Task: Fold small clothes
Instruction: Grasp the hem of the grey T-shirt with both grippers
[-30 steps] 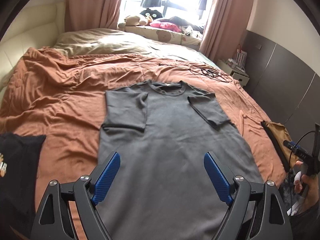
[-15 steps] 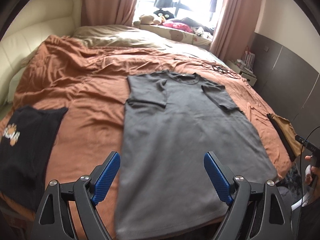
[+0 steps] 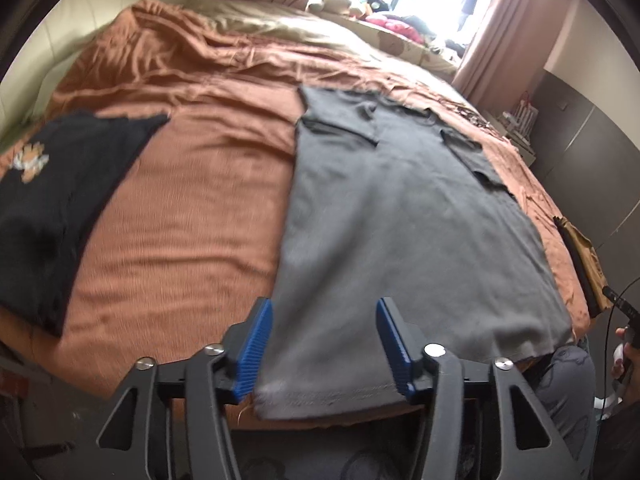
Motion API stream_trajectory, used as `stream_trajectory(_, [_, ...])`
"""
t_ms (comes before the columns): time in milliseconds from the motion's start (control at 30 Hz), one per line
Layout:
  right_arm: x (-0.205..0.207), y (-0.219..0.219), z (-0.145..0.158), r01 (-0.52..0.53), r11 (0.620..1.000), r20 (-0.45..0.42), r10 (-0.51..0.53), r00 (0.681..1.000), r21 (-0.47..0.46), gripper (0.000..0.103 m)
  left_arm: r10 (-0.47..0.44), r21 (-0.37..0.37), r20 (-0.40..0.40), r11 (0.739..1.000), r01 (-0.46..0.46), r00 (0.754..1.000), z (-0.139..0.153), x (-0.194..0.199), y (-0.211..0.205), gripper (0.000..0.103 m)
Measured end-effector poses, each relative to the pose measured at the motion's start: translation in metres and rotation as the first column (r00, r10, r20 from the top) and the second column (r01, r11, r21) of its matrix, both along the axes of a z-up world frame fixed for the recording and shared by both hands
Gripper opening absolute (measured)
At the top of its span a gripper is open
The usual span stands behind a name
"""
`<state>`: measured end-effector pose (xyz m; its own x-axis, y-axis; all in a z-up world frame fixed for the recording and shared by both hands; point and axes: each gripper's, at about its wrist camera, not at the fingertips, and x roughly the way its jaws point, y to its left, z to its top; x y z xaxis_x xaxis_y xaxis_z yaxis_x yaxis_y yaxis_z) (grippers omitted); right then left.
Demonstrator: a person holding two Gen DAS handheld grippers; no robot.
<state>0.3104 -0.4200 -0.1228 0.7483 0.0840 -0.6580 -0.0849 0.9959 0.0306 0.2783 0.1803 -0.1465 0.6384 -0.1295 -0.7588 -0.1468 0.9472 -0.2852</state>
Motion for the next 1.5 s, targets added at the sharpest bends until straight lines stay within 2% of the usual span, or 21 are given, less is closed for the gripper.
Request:
stream_trajectory(133, [-0.003, -0.005, -0.017, 0.004, 1.000, -0.015, -0.004, 1.000, -0.006, 0.089, 0.012, -0.037, -0.029, 0.999, -0.013, 1.000, -0.021, -0.005, 0.002, 0.047])
stream_trajectory(233, [-0.004, -0.007, -0.029, -0.002, 1.000, -0.039, 0.003, 0.999, 0.017, 0.078, 0.011, -0.044, -0.060, 0.999, -0.013, 0.998, -0.036, -0.006, 0.000, 0.043])
stream_trajectory(400, [-0.004, -0.008, -0.046, -0.040, 0.997, -0.069, 0.044, 0.997, 0.061, 0.073, 0.024, -0.062, -0.090, 0.998, -0.030, 0.996, -0.054, -0.006, -0.001, 0.041])
stream_trajectory(500, [-0.004, -0.008, -0.053, -0.063, 0.996, -0.076, 0.068, 0.995, 0.068, 0.072, 0.037, -0.060, -0.082, 0.997, -0.042, 0.996, -0.056, -0.008, -0.002, 0.040])
stream_trajectory(667, [-0.005, -0.012, -0.064, -0.080, 0.990, -0.094, 0.091, 0.991, 0.114, 0.068, 0.063, -0.100, -0.079, 0.992, -0.071, 0.995, -0.057, -0.017, -0.001, 0.040])
stream_trajectory(800, [0.000, -0.017, -0.077, -0.098, 0.982, -0.132, 0.120, 0.984, 0.162, 0.055, 0.070, -0.131, -0.088, 0.988, -0.081, 0.994, -0.059, -0.022, -0.001, 0.034])
stream_trajectory(867, [0.001, -0.019, -0.081, -0.101, 0.981, -0.137, 0.125, 0.983, 0.166, 0.052, 0.056, -0.175, -0.085, 0.982, -0.070, 0.995, -0.059, -0.025, -0.001, 0.033])
stream_trajectory(933, [0.002, -0.020, -0.082, -0.107, 0.979, -0.128, 0.130, 0.983, 0.174, 0.051, 0.057, -0.203, -0.093, 0.976, -0.075, 0.994, -0.061, -0.025, 0.000, 0.028])
stream_trajectory(967, [0.002, -0.021, -0.083, -0.108, 0.978, -0.125, 0.132, 0.983, 0.178, 0.049, 0.061, -0.206, -0.098, 0.975, -0.080, 0.993, -0.061, -0.025, 0.001, 0.022])
stream_trajectory(1000, [0.002, -0.022, -0.084, -0.109, 0.978, -0.123, 0.132, 0.984, 0.178, 0.043, 0.062, -0.211, -0.104, 0.974, -0.083, 0.993, -0.062, -0.025, 0.002, 0.013])
stream_trajectory(1067, [0.001, -0.024, -0.083, -0.111, 0.977, -0.119, 0.135, 0.984, 0.184, 0.026, 0.057, -0.233, -0.116, 0.969, -0.083, 0.992, -0.063, -0.023, 0.002, 0.001])
stream_trajectory(1100, [0.000, -0.025, -0.083, -0.113, 0.974, -0.119, 0.138, 0.983, 0.198, 0.015, 0.055, -0.244, -0.117, 0.966, -0.082, 0.992, -0.063, -0.023, 0.002, 0.000])
stream_trajectory(1133, [0.000, -0.030, -0.082, -0.116, 0.968, -0.117, 0.145, 0.983, 0.224, 0.011, 0.055, -0.245, -0.115, 0.966, -0.082, 0.992, -0.062, -0.024, 0.001, 0.000])
stream_trajectory(1233, [-0.003, -0.042, -0.083, -0.123, 0.952, -0.112, 0.159, 0.981, 0.279, 0.011, 0.055, -0.275, -0.105, 0.958, -0.082, 0.993, -0.059, -0.025, 0.003, 0.000])
stream_trajectory(1300, [-0.004, -0.049, -0.085, -0.129, 0.943, -0.119, 0.172, 0.978, 0.307, 0.011, 0.046, -0.269, -0.102, 0.961, -0.073, 0.994, -0.056, -0.026, 0.003, 0.000])
stream_trajectory(1367, [-0.002, -0.057, -0.089, -0.127, 0.917, -0.136, 0.190, 0.972, 0.377, 0.012, 0.044, -0.270, -0.115, 0.960, -0.074, 0.992, -0.057, -0.025, 0.003, 0.000])
stream_trajectory(1400, [-0.002, -0.063, -0.091, -0.122, 0.901, -0.140, 0.196, 0.971, 0.416, 0.014, 0.042, -0.287, -0.119, 0.955, -0.075, 0.992, -0.059, -0.023, 0.005, 0.001])
stream_trajectory(1433, [0.000, -0.068, -0.092, -0.120, 0.886, -0.143, 0.203, 0.969, 0.447, 0.022, 0.040, -0.310, -0.121, 0.948, -0.076, 0.992, -0.060, -0.023, 0.006, 0.002])
stream_trajectory(1467, [0.002, -0.072, -0.094, -0.122, 0.870, -0.144, 0.214, 0.966, 0.478, 0.026, 0.041, -0.328, -0.119, 0.941, -0.078, 0.992, -0.062, -0.023, 0.007, 0.008])
stream_trajectory(1500, [0.003, -0.076, -0.095, -0.123, 0.853, -0.144, 0.225, 0.964, 0.507, 0.038, 0.045, -0.348, -0.115, 0.934, -0.083, 0.992, -0.064, -0.024, 0.009, 0.016])
